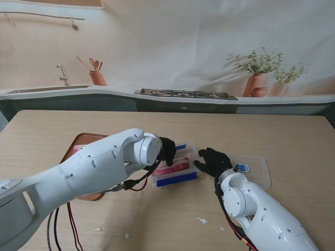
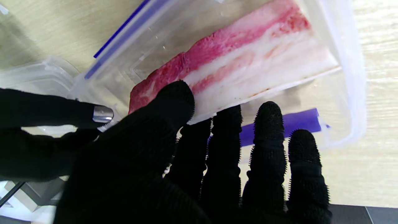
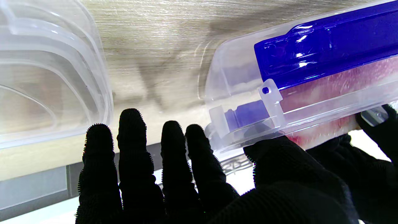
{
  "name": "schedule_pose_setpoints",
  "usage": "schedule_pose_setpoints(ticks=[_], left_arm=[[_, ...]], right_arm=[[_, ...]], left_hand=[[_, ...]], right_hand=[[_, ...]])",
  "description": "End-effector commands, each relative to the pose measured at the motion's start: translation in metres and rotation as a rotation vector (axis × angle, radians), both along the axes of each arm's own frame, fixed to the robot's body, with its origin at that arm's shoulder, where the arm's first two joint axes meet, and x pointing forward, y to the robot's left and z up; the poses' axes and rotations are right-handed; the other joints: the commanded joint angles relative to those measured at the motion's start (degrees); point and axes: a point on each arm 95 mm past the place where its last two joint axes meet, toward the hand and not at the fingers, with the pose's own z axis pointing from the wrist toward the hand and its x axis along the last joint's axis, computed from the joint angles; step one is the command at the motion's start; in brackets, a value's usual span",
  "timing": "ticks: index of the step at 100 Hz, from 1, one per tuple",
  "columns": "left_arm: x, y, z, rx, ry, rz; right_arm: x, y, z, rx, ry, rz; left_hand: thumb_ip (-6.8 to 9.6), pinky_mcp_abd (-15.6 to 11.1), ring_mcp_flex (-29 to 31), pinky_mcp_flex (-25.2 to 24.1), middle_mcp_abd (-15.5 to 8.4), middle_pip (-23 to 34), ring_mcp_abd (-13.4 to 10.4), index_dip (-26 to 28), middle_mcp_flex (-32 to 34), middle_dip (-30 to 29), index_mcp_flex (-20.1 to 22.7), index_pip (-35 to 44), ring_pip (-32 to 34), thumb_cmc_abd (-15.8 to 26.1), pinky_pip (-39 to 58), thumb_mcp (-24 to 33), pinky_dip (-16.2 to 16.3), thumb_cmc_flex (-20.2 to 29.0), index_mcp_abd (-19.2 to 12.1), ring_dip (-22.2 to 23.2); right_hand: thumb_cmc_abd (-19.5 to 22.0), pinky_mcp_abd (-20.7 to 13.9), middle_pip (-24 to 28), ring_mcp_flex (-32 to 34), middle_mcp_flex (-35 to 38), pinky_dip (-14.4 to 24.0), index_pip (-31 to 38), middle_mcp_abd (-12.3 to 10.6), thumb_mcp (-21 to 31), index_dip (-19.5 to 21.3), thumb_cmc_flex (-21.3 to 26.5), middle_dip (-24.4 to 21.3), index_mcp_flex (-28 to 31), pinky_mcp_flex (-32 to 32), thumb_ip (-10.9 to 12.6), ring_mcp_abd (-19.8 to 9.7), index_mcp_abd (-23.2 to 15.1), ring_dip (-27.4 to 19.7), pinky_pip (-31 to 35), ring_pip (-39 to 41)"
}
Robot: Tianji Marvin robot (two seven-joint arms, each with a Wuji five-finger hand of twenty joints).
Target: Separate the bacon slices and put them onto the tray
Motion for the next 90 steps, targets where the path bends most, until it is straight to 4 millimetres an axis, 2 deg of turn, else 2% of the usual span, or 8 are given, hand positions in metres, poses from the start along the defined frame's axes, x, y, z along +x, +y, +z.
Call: schedule_pose_setpoints(ticks=[1,25,41,67,90], left_arm=[[0.002,0.005,0.007,-0.001,-0.01,-0.008],[0.003,0.023,0.026,-0.031,-0.111,-0.033],[0.0,0.046,0.052,-0.079,-0.215,-0.032],[-0.008,0.109,0.093,-0.089,-0.301,-0.056],[-0.011,0.17,0.094,-0.011,-0.287,-0.144]], right_arm=[[-0.006,0.005,-0.01,0.002,0.036,0.01],[-0.006,0.005,-0.01,0.004,0.037,0.009],[-0.007,0.006,-0.009,0.009,0.034,0.012],[-0.006,0.007,-0.009,0.009,0.035,0.017],[-0.006,0.007,-0.009,0.009,0.035,0.018]], left_hand=[[-1.37,-0.07,1.03,-1.31,-2.11,-0.55,-0.27,2.26,1.35,1.12,0.68,4.73,0.99,-0.66,-0.67,2.55,-0.68,1.76,-1.82,-0.26],[-1.08,-0.33,0.89,-1.87,-2.62,-1.09,-0.88,3.8,1.19,1.8,0.03,5.27,0.66,-0.77,-1.12,3.29,-0.93,1.15,-2.32,-0.31],[-1.08,-0.19,0.93,-1.95,-2.68,-1.36,-0.93,4.2,1.37,1.99,0.07,5.44,0.53,-0.92,-1.16,3.72,-0.99,0.86,-2.53,-0.31],[-0.96,-0.28,0.54,-2.38,-3.39,-2.26,-1.59,4.8,1.13,2.16,-0.33,5.28,-0.27,-0.63,-1.79,3.65,-1.35,0.71,-3.18,-0.57],[-0.65,-0.38,0.85,-2.92,-4.61,-3.37,-2.85,5.4,1.29,2.5,-0.51,4.99,-1.22,-0.38,-2.95,2.91,-2.01,0.33,-4.63,-0.95]], right_hand=[[-0.13,1.43,-0.19,0.92,-0.2,1.13,0.45,1.1,1.5,-0.12,1.61,0.0,0.22,0.14,2.55,1.59,-3.65,0.53,1.46,0.63],[-0.11,1.43,-0.22,0.85,-0.26,1.03,0.41,1.11,1.35,-0.14,1.57,-0.02,0.14,0.13,2.55,1.7,-3.5,0.52,1.52,0.59],[-0.06,1.43,-0.23,0.83,-0.26,0.97,0.39,1.12,1.2,-0.15,1.56,-0.02,0.09,0.12,2.55,1.69,-3.57,0.53,1.57,0.6],[-0.01,1.46,-0.24,0.9,-0.31,0.9,0.33,1.12,1.04,-0.16,1.61,-0.03,-0.1,0.16,2.57,1.59,-3.54,0.52,1.66,0.59],[0.03,1.5,-0.22,0.87,-0.31,0.93,0.36,1.11,0.96,-0.15,1.6,-0.02,-0.12,0.14,2.59,1.59,-3.6,0.51,1.85,0.58]])
